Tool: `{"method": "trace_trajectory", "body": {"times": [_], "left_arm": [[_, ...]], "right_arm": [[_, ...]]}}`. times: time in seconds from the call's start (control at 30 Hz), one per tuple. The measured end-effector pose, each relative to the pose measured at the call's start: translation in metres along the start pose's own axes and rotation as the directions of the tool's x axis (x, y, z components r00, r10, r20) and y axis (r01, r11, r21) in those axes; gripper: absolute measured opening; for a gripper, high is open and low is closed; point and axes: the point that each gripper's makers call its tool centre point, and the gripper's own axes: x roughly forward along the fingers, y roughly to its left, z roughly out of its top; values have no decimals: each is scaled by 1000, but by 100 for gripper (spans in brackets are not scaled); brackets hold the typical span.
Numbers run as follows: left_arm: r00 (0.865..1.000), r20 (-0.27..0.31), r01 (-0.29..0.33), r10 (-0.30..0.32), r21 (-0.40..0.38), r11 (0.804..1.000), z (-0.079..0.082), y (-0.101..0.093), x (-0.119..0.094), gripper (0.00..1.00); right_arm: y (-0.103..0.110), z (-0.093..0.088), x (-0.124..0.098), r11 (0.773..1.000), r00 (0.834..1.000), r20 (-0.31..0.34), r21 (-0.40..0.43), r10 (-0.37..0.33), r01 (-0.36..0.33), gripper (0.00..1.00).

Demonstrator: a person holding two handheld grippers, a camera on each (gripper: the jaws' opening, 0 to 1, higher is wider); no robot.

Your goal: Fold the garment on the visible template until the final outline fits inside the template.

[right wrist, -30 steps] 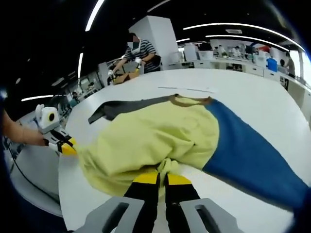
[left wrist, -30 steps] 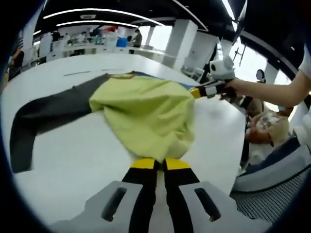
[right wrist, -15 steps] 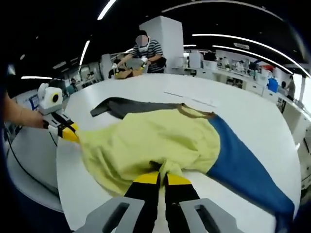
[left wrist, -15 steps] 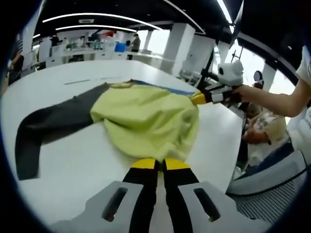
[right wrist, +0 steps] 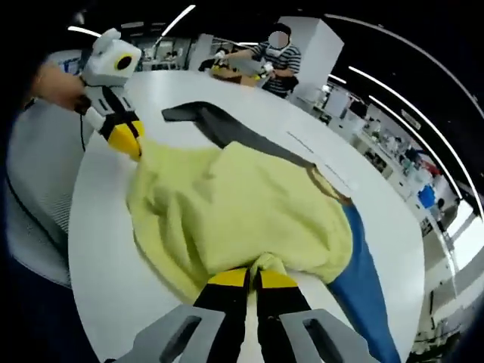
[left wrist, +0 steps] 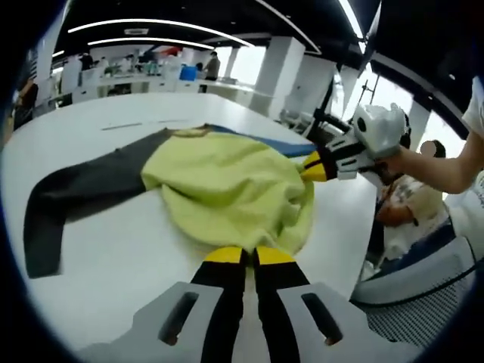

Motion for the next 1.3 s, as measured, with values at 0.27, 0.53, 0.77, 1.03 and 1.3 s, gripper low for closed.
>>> {"method": "trace_trajectory", "body": {"times": [0.27,0.53,0.77,1.03,1.3], "left_arm": [[1000,-5,0,0,-10,1000,-3,0,1,1],[1000,-6,-4,4,-15,1000,-4,1,0,1],[1000,-4,-10,10,-29,1000,-3,2,-1,2],[1000,-9,-14,14,-29,999,-4,3,-2,4],[1000,-15,-21,20,-38,999,-7,4,-3,7]], "right_arm": [[21,2,9,997,1000,-15,-78,26,-27,0],[26,0,13,995,998,13,72,68,-69,0],[21,5,0,960,991,72,250,110,-124,9],[5,-1,-23,913,987,109,379,116,-149,20],[-19,-14,-30,873,988,131,470,82,-135,18]]}}
